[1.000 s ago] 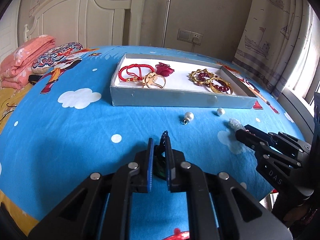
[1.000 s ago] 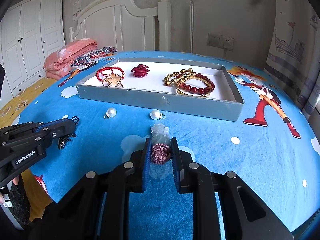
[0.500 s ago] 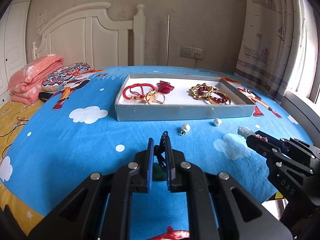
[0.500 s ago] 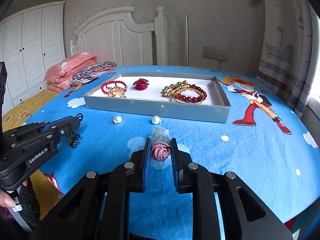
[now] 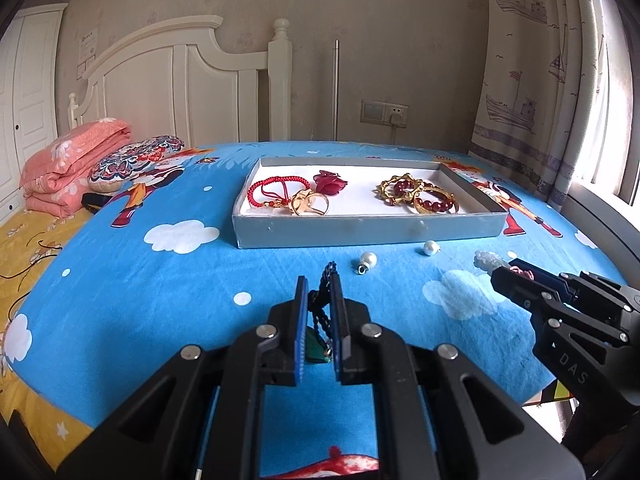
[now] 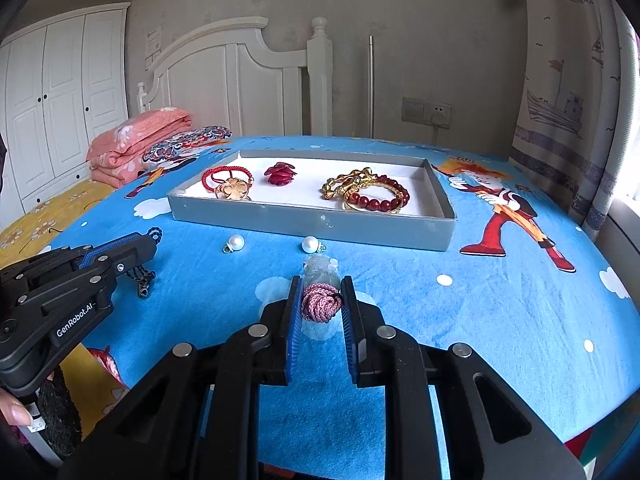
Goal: Organize jewelry
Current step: 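Carry the jade pendant with the right tool while the left tool carries the green pendant to the tray, then open both tools to drop the two pendants in the tray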
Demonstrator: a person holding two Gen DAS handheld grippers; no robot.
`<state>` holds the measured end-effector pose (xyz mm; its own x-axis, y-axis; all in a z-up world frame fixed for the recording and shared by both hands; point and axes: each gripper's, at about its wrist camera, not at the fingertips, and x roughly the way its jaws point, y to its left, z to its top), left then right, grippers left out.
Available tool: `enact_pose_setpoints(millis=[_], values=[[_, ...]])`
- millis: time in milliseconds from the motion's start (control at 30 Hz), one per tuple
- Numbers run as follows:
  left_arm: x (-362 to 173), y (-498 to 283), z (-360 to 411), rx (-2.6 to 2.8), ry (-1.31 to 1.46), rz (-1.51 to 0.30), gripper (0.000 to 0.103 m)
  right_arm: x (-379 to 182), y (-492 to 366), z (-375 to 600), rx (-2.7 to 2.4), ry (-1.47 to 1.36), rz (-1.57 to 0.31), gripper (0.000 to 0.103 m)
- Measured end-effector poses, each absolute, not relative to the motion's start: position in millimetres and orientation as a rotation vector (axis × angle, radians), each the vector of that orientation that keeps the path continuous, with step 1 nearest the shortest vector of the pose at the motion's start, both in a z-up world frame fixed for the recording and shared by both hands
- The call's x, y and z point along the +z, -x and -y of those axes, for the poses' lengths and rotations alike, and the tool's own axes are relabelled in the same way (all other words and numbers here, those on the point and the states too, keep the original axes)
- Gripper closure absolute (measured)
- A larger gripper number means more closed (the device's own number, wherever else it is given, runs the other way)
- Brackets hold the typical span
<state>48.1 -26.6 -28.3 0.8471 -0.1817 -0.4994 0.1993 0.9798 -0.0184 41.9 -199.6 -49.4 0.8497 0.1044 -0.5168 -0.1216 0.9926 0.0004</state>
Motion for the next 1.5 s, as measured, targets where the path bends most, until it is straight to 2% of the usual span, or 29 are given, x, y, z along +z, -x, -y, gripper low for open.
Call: enact_pose_setpoints(millis=[433,933,1333,1433,1500], values=[[5.9,-72.0,36.3,-0.215,-0.021,-0.462,0.093,-17.8,-66.5,204.0,0.096,0.014,-0.486,0.085],[47.1,-155.6,58.2,-0.224,-0.037,-0.466,0.093,4.3,-145.7,207.6,0.073,0.035,-0.524,0.085],[28.1,-230.9,73.4,-0.147,-0.061,-0.555,0.093,-3.7,-215.2,202.8,0.078,0.039,-0.600,0.084],[17.3,-239.8,67.2,-0.130,-0.046,-0.594,0.089,-10.5,-226.5,204.2,0.084,0.024,-0.644,0.083],[11.8,-242.4,62.0,-0.115,-0.037,-0.608,0.081,-12.2,-228.8,207.6,0.080,0.007,-0.649,0.081]])
